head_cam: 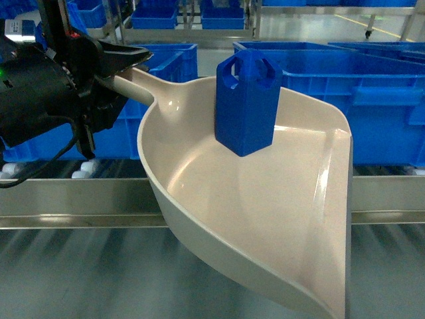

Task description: Place part in tray to right shelf

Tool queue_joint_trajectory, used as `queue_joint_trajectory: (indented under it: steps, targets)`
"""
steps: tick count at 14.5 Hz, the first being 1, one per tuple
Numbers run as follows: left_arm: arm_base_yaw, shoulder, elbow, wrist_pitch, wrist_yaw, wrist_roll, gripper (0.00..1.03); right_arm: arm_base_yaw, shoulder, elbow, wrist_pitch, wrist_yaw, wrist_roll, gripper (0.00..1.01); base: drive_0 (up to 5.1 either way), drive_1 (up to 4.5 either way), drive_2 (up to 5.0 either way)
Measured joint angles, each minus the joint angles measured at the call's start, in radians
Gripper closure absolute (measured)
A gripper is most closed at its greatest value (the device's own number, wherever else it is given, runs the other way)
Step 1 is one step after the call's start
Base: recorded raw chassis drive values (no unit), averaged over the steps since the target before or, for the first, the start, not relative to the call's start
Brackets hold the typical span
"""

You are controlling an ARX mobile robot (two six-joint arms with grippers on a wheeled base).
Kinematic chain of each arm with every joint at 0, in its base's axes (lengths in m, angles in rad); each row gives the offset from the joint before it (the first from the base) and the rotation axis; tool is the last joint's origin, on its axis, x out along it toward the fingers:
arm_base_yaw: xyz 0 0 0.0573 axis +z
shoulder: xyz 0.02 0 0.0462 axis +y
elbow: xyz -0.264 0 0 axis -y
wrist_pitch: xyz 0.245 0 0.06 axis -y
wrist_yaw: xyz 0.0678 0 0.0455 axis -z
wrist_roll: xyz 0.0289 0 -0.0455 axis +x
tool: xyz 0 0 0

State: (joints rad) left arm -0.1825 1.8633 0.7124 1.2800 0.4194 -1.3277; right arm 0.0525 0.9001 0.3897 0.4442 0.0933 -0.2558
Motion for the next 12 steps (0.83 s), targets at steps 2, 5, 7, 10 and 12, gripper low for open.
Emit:
queue_joint_trajectory:
  steps: [2,5,7,10,12]
  targets:
    - [0.000,0.000,0.000,0.000,0.000,0.000,0.90,0.000,0.000,0.000,0.000,0.000,0.000,0.03,0.0,0.00,0.0]
    - [0.000,0.000,0.000,0.000,0.000,0.000,0.90,0.000,0.000,0.000,0.000,0.000,0.000,0.03,0.0,0.00,0.0]
    - [0.000,0.000,0.000,0.000,0.000,0.000,0.90,0.000,0.000,0.000,0.000,0.000,0.000,0.03,0.0,0.00,0.0]
    - [0.000,0.000,0.000,0.000,0.000,0.000,0.90,0.000,0.000,0.000,0.000,0.000,0.000,0.03,0.0,0.00,0.0]
    - [0.000,0.000,0.000,0.000,0.000,0.000,0.90,0.000,0.000,0.000,0.000,0.000,0.000,0.03,0.0,0.00,0.0]
